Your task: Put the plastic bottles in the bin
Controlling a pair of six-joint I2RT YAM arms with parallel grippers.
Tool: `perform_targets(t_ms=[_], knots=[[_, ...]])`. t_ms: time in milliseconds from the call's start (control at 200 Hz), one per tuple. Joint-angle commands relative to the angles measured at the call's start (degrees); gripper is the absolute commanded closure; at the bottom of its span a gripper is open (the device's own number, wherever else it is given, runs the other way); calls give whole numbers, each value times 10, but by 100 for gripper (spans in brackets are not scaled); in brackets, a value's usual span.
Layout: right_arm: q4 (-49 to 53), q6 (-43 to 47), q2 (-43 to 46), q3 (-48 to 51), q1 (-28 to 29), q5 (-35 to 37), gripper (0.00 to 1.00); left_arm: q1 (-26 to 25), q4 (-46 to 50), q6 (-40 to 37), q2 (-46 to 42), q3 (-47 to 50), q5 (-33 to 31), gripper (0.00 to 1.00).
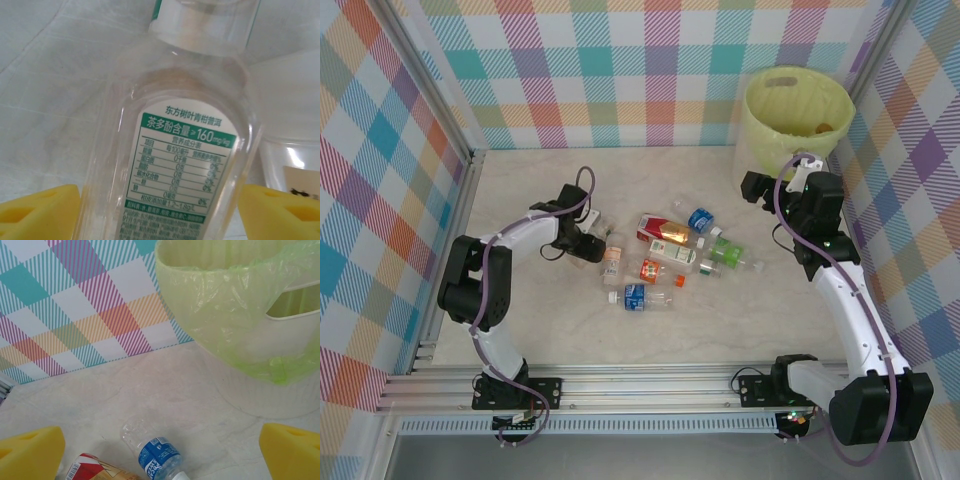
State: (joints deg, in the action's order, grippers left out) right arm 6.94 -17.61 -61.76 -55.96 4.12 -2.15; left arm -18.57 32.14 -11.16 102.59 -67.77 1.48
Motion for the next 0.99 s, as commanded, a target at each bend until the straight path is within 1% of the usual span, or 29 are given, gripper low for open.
perform_targets(t_ms=[0, 250, 420, 470, 570, 650, 775, 925, 960, 990], knots=[[-6, -10, 12, 4, 3, 5, 0, -2, -21, -21, -15, 15, -8, 18], [-5, -27, 8, 0, 2, 1, 0, -5, -41, -19, -14, 30, -9, 25], [17, -82, 8, -8, 3, 11, 0, -7, -62, -17, -31, 50, -18, 29], [19, -85, 8, -9, 2, 1, 0, -7, -67, -12, -37, 55, -19, 31], [18, -75, 3, -11, 2, -38, 0, -6, -86, -2, -57, 71, -12, 38], [30, -85, -8, -20, 3, -36, 0, -5, -99, 4, -69, 82, -13, 44], [34, -83, -22, -32, 3, -46, 0, -6, -100, 13, -76, 90, -13, 57], [5, -83, -25, -25, 2, -76, 0, -5, -123, 28, -99, 108, -8, 78], [-8, -78, -25, -21, 3, -89, 0, -5, -132, 32, -109, 116, -2, 84], [-18, -76, -26, -18, 3, -101, 0, -5, -140, 35, -119, 123, 3, 93]])
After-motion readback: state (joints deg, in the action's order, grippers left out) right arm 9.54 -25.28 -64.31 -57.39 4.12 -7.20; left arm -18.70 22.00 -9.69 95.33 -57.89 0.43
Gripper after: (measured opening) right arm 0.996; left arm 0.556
